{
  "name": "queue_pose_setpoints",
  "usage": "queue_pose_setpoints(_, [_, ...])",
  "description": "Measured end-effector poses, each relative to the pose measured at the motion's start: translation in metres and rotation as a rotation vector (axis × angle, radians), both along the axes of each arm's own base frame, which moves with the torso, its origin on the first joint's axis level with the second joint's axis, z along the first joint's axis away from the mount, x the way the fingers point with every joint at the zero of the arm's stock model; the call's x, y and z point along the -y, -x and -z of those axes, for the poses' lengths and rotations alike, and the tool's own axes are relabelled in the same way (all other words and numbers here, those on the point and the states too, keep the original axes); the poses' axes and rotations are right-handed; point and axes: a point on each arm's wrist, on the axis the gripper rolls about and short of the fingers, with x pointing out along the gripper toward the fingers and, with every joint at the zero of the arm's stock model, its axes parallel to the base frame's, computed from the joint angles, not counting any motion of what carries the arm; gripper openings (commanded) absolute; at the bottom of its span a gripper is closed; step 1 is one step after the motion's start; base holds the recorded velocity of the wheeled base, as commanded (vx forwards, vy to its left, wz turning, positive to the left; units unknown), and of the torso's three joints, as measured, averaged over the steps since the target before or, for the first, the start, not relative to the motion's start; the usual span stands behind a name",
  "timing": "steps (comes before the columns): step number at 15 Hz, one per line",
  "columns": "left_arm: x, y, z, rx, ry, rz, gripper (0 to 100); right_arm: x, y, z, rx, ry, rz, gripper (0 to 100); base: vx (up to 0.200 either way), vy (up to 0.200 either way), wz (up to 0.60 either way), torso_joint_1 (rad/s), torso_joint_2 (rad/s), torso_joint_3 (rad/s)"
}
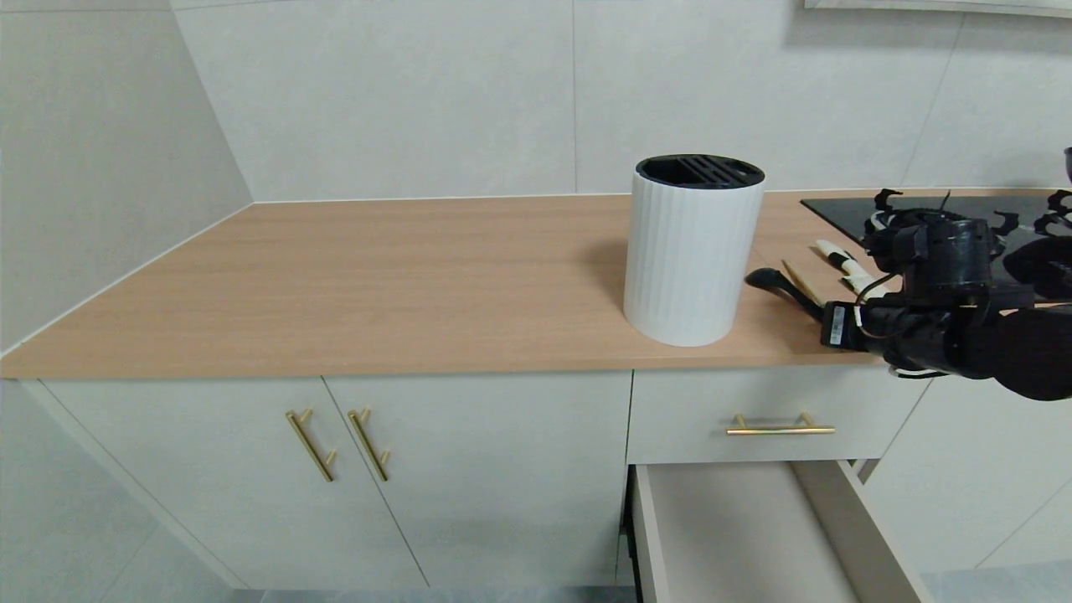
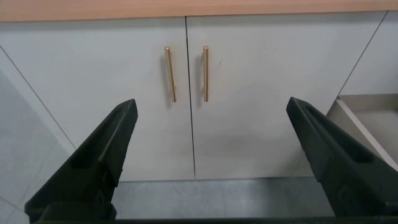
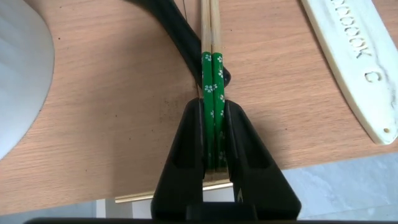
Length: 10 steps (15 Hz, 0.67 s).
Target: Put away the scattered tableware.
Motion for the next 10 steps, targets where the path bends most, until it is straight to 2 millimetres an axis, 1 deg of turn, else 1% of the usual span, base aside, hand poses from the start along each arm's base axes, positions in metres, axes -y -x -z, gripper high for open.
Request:
queue_pose_setpoints(3, [0.0, 0.0, 0.0, 0.0, 0.0, 0.0, 100, 0.0, 0.002, -0.003, 0.008, 0.0, 0.002, 0, 0.0, 0.0, 0.0, 0.0, 0.0, 0.0])
queue_pose_setpoints(6, [0.0, 0.0, 0.0, 0.0, 0.0, 0.0, 100, 0.001, 0.008, -0.012, 0.026, -0.002, 0.004, 0, 0.0, 0.0, 0.0, 0.0, 0.0, 0.0])
queue_pose_setpoints(8, [0.0, 0.0, 0.0, 0.0, 0.0, 0.0, 100, 0.003, 0.018, -0.024, 0.06, -0.007, 0.002, 0, 0.0, 0.0, 0.0, 0.0, 0.0, 0.0])
queue_pose_setpoints(10, [0.0, 0.0, 0.0, 0.0, 0.0, 0.0, 100, 0.005, 0.033, -0.036, 0.073, -0.011, -0.004, 0, 0.0, 0.0, 0.0, 0.0, 0.0, 0.0])
